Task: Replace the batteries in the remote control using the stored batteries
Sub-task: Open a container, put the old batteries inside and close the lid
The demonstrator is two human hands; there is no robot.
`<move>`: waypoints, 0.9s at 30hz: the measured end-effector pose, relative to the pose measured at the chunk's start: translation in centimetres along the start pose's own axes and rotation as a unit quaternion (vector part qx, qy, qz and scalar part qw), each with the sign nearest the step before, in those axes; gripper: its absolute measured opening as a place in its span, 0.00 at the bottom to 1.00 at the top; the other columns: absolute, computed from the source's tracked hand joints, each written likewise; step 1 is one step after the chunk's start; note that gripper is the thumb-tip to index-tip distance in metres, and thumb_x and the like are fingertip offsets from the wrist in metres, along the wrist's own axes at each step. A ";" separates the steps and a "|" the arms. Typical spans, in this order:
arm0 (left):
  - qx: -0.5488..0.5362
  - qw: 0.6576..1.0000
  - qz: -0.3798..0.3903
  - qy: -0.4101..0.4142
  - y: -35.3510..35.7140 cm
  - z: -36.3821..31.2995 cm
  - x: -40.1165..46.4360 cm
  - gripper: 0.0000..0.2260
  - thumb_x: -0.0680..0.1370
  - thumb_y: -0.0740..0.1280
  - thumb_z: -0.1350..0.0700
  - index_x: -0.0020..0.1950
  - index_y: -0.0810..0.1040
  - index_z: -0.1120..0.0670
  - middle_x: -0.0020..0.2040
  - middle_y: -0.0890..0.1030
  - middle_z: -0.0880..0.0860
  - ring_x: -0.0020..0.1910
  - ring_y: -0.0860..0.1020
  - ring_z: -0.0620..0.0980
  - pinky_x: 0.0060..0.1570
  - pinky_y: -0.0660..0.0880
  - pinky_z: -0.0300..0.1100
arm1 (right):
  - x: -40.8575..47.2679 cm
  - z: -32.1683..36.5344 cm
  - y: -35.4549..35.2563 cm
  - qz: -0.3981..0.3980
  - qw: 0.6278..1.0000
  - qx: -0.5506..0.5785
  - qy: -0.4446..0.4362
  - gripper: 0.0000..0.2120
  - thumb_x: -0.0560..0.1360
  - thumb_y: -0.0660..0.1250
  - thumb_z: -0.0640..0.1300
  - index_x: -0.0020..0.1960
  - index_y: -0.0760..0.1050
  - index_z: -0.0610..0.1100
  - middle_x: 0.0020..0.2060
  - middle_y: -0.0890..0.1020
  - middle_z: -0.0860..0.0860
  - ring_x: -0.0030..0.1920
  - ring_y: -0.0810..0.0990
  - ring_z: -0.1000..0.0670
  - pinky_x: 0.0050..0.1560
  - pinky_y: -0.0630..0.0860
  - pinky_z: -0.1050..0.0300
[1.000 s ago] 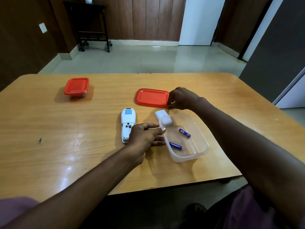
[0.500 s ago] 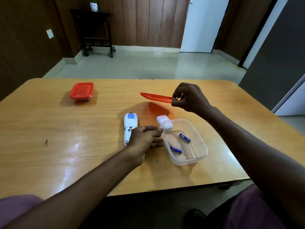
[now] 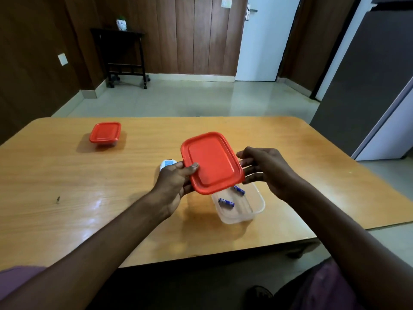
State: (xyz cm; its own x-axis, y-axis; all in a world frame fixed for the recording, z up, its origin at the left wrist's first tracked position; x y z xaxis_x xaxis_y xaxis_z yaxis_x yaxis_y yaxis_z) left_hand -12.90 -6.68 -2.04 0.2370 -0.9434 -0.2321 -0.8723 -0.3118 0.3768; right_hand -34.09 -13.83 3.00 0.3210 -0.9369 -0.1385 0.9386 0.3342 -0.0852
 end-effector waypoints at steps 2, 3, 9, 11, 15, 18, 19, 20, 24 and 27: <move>0.043 0.999 0.024 -0.013 0.7 0.5 -0.5 0.11 0.78 0.70 0.60 0.59 0.80 0.61 0.39 0.87 0.53 0.36 0.86 0.50 0.33 0.81 0.42 | 0.3 -0.3 -0.5 -0.015 0.999 -0.050 -0.001 0.08 0.76 0.69 0.39 0.49 0.84 0.35 0.34 0.82 0.45 0.28 0.79 0.50 0.28 0.78 0.57; 0.074 0.997 0.030 -0.011 0.9 0.8 -0.7 0.12 0.77 0.72 0.59 0.60 0.80 0.61 0.39 0.87 0.54 0.36 0.86 0.51 0.33 0.81 0.42 | 0.4 -0.5 -0.7 -0.021 0.996 -0.081 0.004 0.06 0.75 0.70 0.38 0.49 0.84 0.36 0.36 0.82 0.45 0.27 0.79 0.51 0.28 0.78 0.58; 0.281 0.959 0.023 0.035 1.3 1.9 -1.0 0.14 0.75 0.75 0.51 0.56 0.83 0.58 0.34 0.83 0.62 0.26 0.80 0.55 0.31 0.80 0.45 | 0.9 -1.9 -1.9 -0.066 0.963 -0.258 0.047 0.05 0.73 0.71 0.40 0.42 0.85 0.40 0.37 0.84 0.45 0.29 0.83 0.48 0.28 0.81 0.55; 0.298 0.954 0.037 0.020 1.6 2.7 -1.0 0.14 0.75 0.75 0.51 0.57 0.82 0.57 0.34 0.83 0.60 0.27 0.81 0.55 0.33 0.80 0.45 | 0.9 -2.0 -1.6 -0.074 0.931 -0.354 0.045 0.07 0.73 0.69 0.41 0.43 0.86 0.42 0.38 0.86 0.44 0.33 0.86 0.45 0.31 0.85 0.50; 0.250 0.966 0.062 -0.014 2.1 3.8 -1.3 0.14 0.76 0.74 0.54 0.57 0.81 0.60 0.34 0.84 0.58 0.29 0.82 0.53 0.31 0.81 0.44 | 0.9 -1.4 -1.3 -0.098 0.846 -0.523 0.012 0.09 0.70 0.69 0.47 0.46 0.86 0.48 0.39 0.86 0.48 0.37 0.86 0.44 0.39 0.83 0.54; 0.213 0.974 0.071 -0.029 2.3 3.8 -1.4 0.14 0.76 0.73 0.56 0.58 0.80 0.62 0.29 0.83 0.53 0.27 0.82 0.49 0.28 0.79 0.40 | 1.0 -1.6 -1.4 -0.085 0.865 -0.494 0.013 0.08 0.69 0.68 0.42 0.45 0.85 0.44 0.37 0.87 0.44 0.29 0.86 0.43 0.38 0.86 0.50; 0.208 0.975 0.073 -0.034 2.4 3.9 -1.5 0.14 0.76 0.73 0.56 0.59 0.80 0.62 0.29 0.84 0.53 0.27 0.83 0.49 0.28 0.79 0.40 | 1.1 -1.7 -1.3 -0.079 0.873 -0.481 0.013 0.09 0.69 0.68 0.41 0.46 0.85 0.42 0.38 0.87 0.43 0.29 0.86 0.43 0.36 0.86 0.50; 0.205 0.975 0.073 -0.038 2.5 3.9 -1.5 0.15 0.76 0.73 0.56 0.60 0.80 0.61 0.30 0.84 0.53 0.27 0.83 0.49 0.28 0.79 0.40 | 1.1 -1.8 -1.3 -0.077 0.879 -0.470 0.011 0.09 0.70 0.68 0.40 0.48 0.84 0.40 0.40 0.87 0.42 0.30 0.86 0.42 0.35 0.86 0.51; 0.201 0.976 0.062 -0.057 2.1 4.0 -1.4 0.16 0.77 0.73 0.57 0.63 0.78 0.60 0.30 0.84 0.53 0.29 0.83 0.50 0.31 0.81 0.43 | 1.4 -2.2 -1.3 -0.073 0.908 -0.412 0.015 0.14 0.70 0.70 0.37 0.56 0.82 0.41 0.46 0.86 0.42 0.36 0.87 0.41 0.38 0.86 0.47; 0.185 0.979 0.042 -0.076 1.5 3.8 -1.3 0.16 0.76 0.73 0.61 0.63 0.76 0.59 0.34 0.84 0.58 0.30 0.83 0.53 0.30 0.82 0.46 | 1.6 -2.6 -1.1 -0.058 0.934 -0.351 0.033 0.14 0.70 0.70 0.35 0.55 0.82 0.41 0.46 0.85 0.42 0.40 0.87 0.43 0.39 0.87 0.47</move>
State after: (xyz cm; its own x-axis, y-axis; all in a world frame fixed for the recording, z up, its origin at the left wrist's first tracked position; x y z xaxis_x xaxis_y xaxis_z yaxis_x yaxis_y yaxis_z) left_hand -16.08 -5.52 -4.57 0.1162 -0.9275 -0.3554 -0.9879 -0.1451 0.0556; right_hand -34.94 -15.48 0.32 0.1920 -0.9705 -0.1458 0.6456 0.2368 -0.7260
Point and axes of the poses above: each hand's wrist, its own x-axis towards the middle knuckle, its own y-axis out of the palm, z = x × y, the point moved 5 cm from there along x, towards the middle knuckle
